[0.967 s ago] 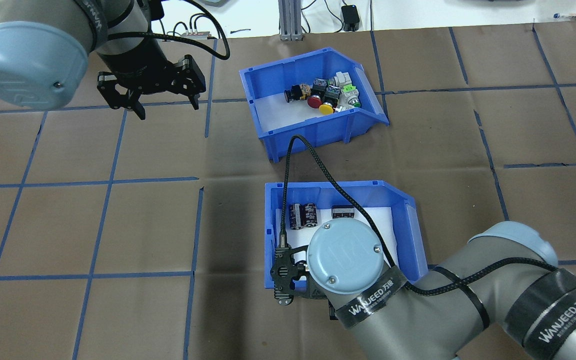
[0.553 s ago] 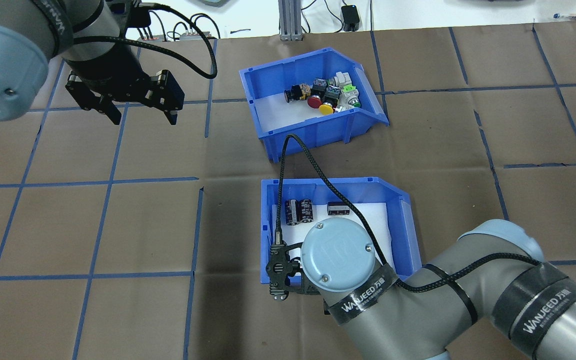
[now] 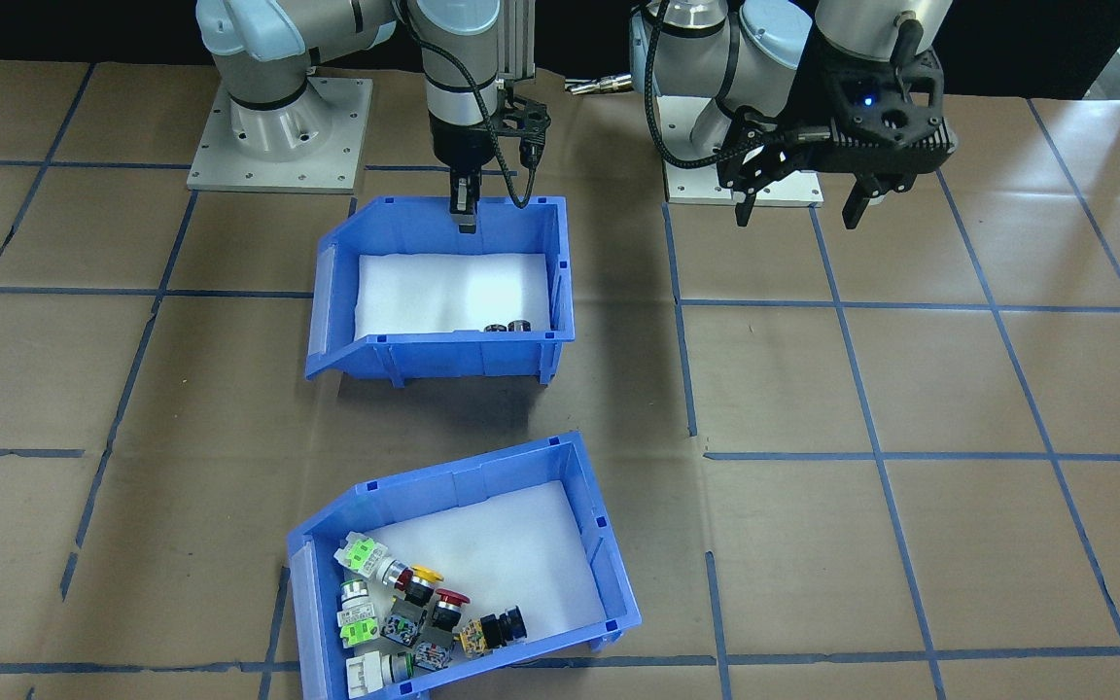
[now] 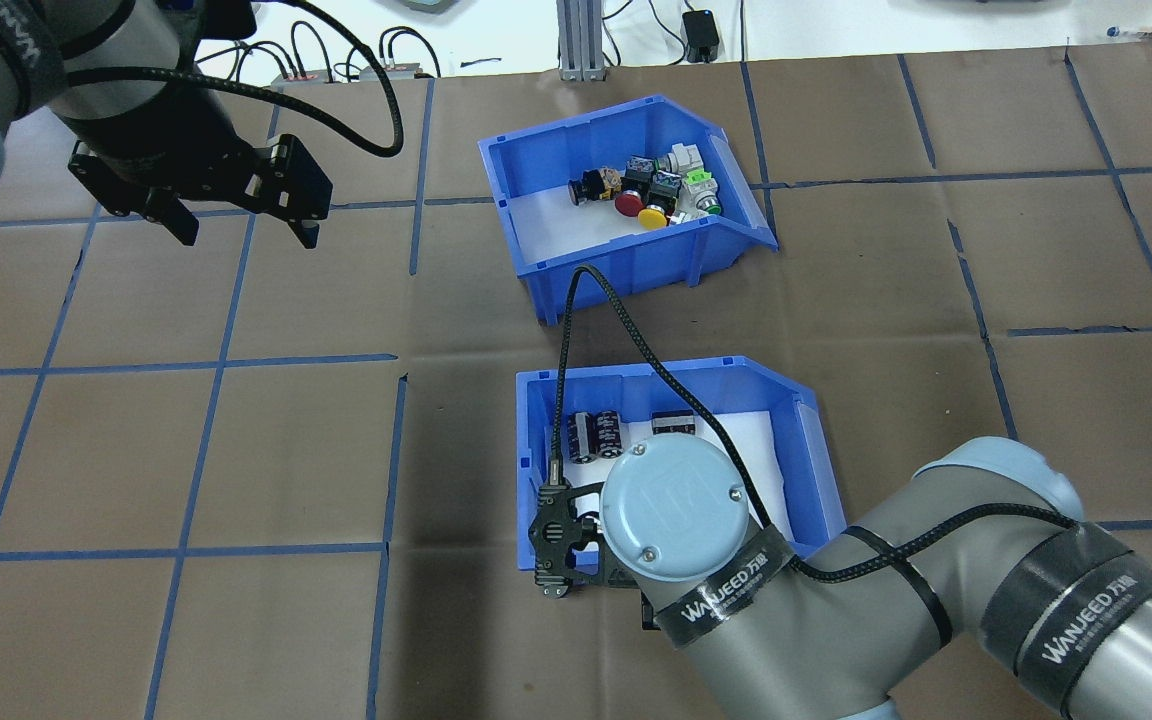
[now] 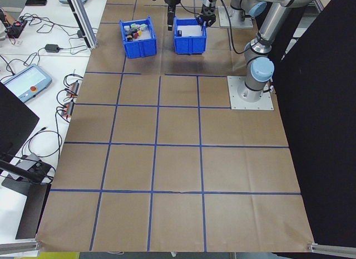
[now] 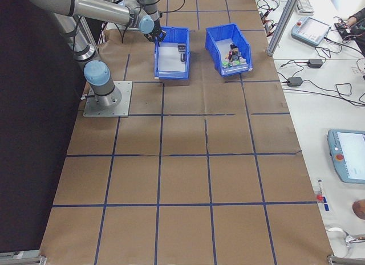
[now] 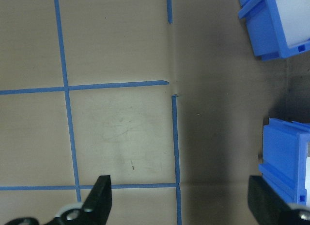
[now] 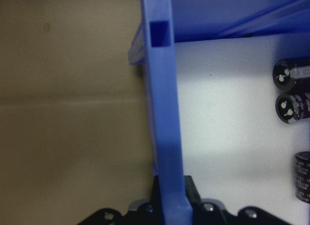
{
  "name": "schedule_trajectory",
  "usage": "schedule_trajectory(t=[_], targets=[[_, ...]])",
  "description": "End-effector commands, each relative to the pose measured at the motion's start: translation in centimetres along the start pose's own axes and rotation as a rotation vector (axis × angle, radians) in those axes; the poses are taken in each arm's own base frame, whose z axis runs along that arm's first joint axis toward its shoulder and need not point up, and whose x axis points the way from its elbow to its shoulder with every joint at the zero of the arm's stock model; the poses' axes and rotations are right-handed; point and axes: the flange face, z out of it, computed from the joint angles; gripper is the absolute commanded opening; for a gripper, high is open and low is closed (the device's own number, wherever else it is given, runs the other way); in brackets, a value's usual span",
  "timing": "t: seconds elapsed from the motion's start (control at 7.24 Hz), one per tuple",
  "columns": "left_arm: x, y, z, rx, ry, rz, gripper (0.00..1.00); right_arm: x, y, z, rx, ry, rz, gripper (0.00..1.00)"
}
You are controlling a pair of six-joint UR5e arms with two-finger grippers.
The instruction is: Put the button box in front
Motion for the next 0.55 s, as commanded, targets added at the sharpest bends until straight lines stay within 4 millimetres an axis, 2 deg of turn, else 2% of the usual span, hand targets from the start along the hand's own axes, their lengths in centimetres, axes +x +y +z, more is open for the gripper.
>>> schedule_trajectory(t=[0.0, 0.14, 0.28, 0.41], targets=[[0.0, 0.3, 0.3, -0.014, 0.003, -0.014, 1.0, 0.7, -0.1, -1.4, 0.009, 0.031, 0.003, 1.0], [0.1, 0.5, 0.6, -0.028, 0.006, -0.013, 1.0, 1.9, -0.7, -3.0, 0.021, 0.055, 0.008, 1.0], [0.1, 0.1, 1.4, -0.044, 0.01, -0.012, 1.0, 3.2, -0.4, -4.8, 0.015, 0.049, 0.029, 1.0], [0.0, 0.0, 1.8, -0.051, 0.006, 0.002, 1.0, 3.9, -0.3, -7.2, -0.001, 0.027, 0.035, 1.0]])
